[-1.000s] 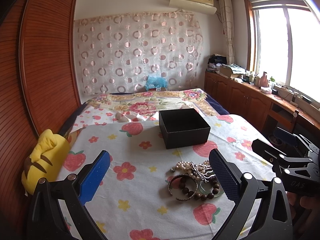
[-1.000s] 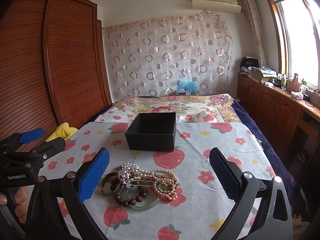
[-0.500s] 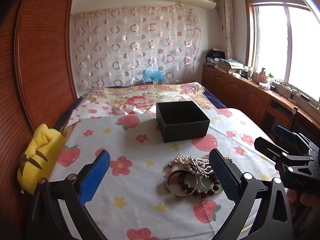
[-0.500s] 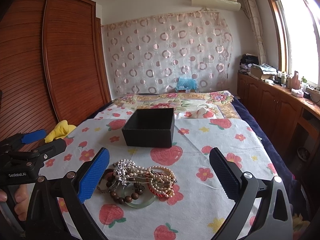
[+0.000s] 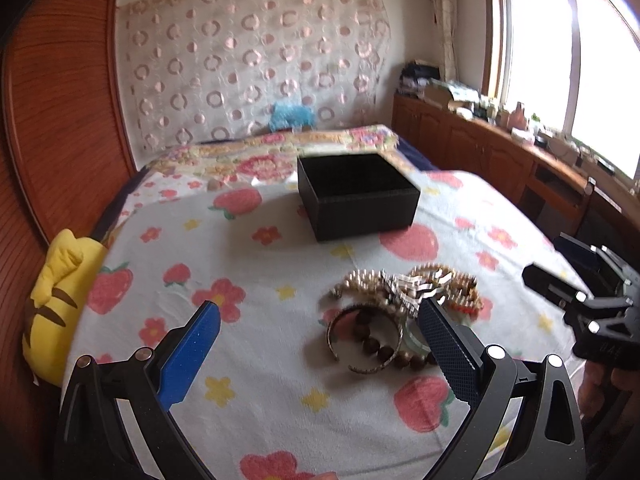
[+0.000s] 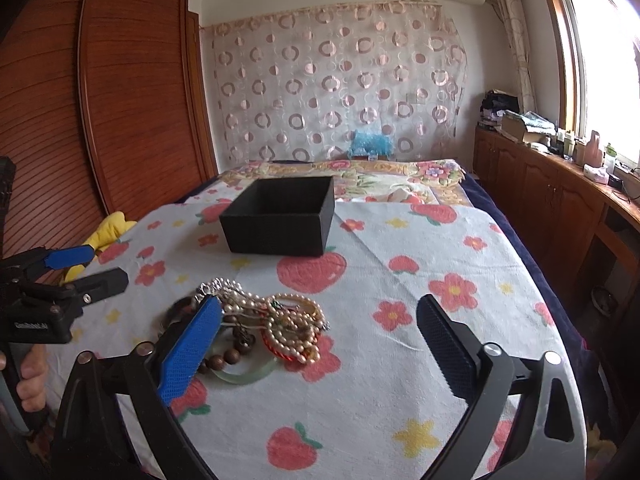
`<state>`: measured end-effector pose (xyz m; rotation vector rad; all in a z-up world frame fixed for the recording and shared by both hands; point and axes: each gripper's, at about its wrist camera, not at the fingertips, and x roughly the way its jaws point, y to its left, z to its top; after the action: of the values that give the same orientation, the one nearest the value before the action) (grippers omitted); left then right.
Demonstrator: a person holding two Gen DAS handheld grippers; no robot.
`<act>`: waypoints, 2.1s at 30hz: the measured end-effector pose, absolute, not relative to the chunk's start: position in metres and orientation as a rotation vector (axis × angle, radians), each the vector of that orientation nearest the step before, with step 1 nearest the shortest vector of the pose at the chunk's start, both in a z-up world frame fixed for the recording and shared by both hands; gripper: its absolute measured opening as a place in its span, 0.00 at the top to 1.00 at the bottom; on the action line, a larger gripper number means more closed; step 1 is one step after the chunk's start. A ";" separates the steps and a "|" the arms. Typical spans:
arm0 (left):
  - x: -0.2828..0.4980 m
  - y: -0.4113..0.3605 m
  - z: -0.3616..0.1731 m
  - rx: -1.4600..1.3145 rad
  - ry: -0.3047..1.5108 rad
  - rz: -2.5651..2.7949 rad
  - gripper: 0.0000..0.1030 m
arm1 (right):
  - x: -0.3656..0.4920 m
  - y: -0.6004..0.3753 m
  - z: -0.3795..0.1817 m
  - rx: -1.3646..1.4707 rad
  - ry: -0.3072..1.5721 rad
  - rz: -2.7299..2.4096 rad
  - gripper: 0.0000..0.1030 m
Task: Organize jewelry
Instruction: 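Lower the left tool into the pile and grasp the silver hair comb, then grasp the pearl necklace with the right tool while the left tool holds the comb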
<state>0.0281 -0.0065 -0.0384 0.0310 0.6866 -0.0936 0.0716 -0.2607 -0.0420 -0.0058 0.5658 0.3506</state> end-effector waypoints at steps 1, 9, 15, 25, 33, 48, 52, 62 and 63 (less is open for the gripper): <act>0.030 -0.007 -0.043 0.036 0.701 -0.100 0.07 | 0.073 -0.261 -0.044 -0.007 0.571 0.351 0.06; 0.049 -0.011 -0.076 0.026 0.819 -0.169 0.07 | 0.076 -0.263 -0.059 -0.023 0.606 0.353 0.09; 0.060 -0.022 -0.077 0.030 0.815 -0.215 0.07 | 0.079 -0.269 -0.068 -0.023 0.629 0.337 0.09; 0.090 -0.040 -0.079 -0.037 0.869 -0.313 0.37 | 0.079 -0.277 -0.073 -0.012 0.633 0.330 0.09; 0.114 -0.035 -0.085 -0.135 0.923 -0.336 0.68 | 0.079 -0.277 -0.073 -0.013 0.631 0.331 0.09; 0.093 -0.030 -0.060 -0.089 0.833 -0.331 0.93 | 0.079 -0.276 -0.074 -0.012 0.632 0.333 0.09; 0.088 -0.026 -0.048 -0.069 0.799 -0.320 0.94 | 0.080 -0.274 -0.075 -0.013 0.638 0.333 0.09; 0.073 -0.009 -0.024 -0.057 0.712 -0.274 0.94 | 0.090 -0.266 -0.072 -0.052 0.671 0.388 0.15; 0.071 -0.009 -0.023 -0.056 0.706 -0.268 0.94 | 0.092 -0.264 -0.071 -0.057 0.676 0.399 0.19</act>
<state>0.0714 -0.0085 -0.0227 -0.0556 0.7058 -0.2680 0.0916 -0.2645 -0.0710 -0.0570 0.6757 0.3985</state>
